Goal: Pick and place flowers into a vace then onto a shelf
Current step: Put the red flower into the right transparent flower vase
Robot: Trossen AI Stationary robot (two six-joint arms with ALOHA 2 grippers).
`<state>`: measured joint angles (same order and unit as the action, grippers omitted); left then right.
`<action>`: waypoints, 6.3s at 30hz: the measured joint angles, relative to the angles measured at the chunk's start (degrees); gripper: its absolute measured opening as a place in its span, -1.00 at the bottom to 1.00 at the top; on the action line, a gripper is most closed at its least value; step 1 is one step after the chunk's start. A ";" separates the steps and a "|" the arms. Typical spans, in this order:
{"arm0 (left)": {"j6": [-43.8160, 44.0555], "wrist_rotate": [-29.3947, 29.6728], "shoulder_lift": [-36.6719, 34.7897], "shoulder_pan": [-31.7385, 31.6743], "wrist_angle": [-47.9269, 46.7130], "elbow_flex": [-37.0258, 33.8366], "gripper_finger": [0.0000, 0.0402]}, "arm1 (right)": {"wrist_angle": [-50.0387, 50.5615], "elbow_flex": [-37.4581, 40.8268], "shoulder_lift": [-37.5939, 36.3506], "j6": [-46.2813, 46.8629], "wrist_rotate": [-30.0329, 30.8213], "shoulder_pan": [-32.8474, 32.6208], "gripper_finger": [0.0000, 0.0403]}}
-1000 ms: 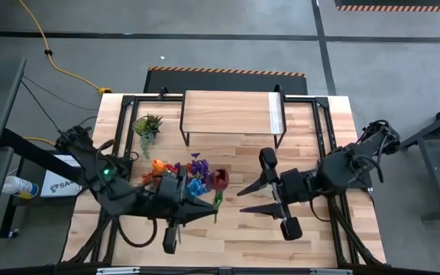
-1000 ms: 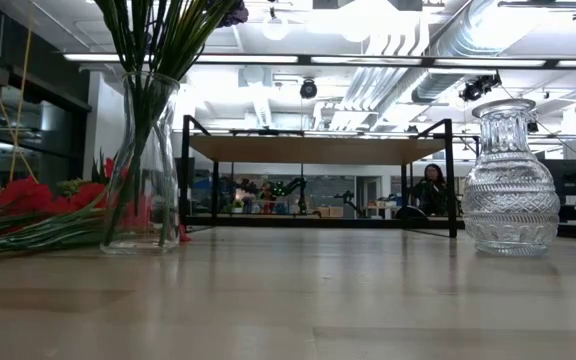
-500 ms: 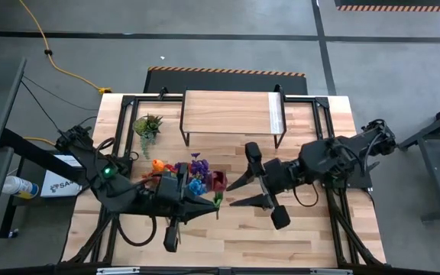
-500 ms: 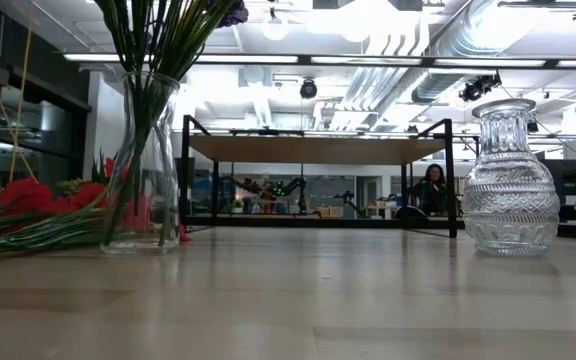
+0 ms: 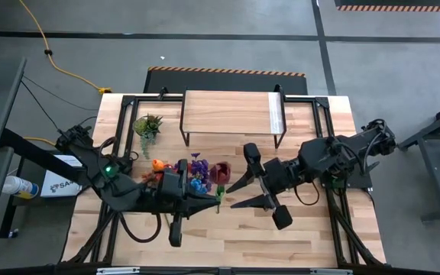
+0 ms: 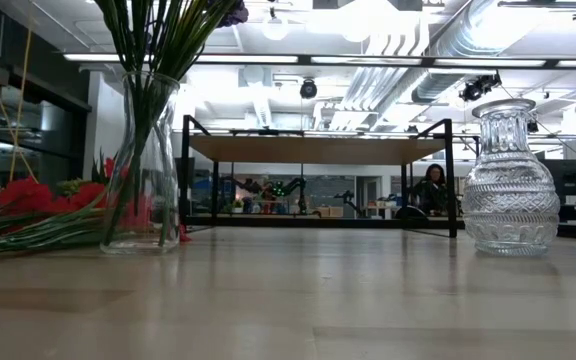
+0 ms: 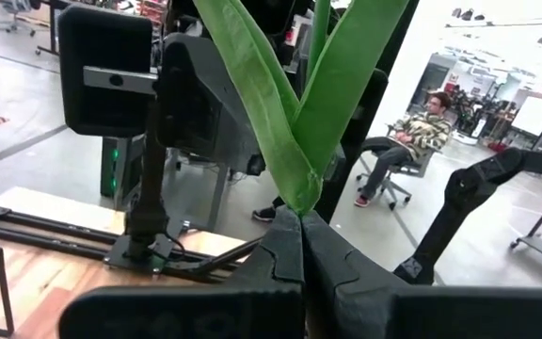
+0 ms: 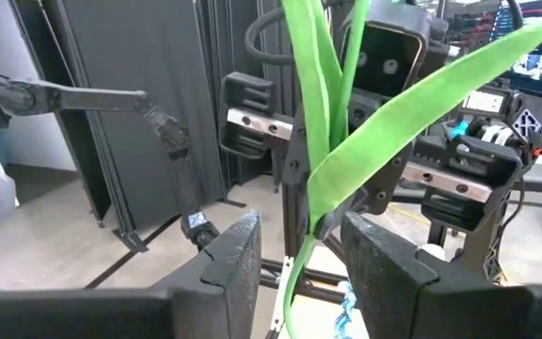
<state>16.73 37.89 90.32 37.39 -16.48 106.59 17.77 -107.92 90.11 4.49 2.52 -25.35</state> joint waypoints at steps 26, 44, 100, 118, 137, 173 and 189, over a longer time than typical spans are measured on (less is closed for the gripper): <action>-2.08 -4.16 0.79 -2.56 3.03 -0.07 -0.89 | -1.27 0.00 0.05 -0.48 0.72 1.84 -0.30; -2.85 -2.54 0.76 -2.56 2.64 -0.07 -0.89 | -2.61 0.01 1.52 1.73 -2.57 2.69 -0.30; -1.44 -3.63 1.51 -4.72 1.31 0.00 -0.89 | -4.43 -0.02 2.03 1.51 -3.28 2.28 -0.89; -1.80 -2.39 1.17 -4.72 -0.19 0.00 -0.89 | -3.52 -0.02 1.77 1.51 -2.01 2.25 -0.72; -4.32 -1.02 0.47 -4.76 1.53 -0.07 -0.89 | -2.95 -0.07 1.55 1.60 -2.24 3.22 -0.42; -3.82 -1.29 0.24 -4.81 0.05 -0.02 -0.82 | -0.89 0.09 0.37 2.32 -1.50 5.09 -0.97; -3.48 -3.35 -1.45 -4.70 0.03 0.02 -0.16 | 3.88 0.09 -4.79 1.41 6.03 5.05 -0.98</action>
<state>13.26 34.54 88.88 32.69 -16.45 106.61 21.65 -107.83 85.32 5.91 8.56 -20.29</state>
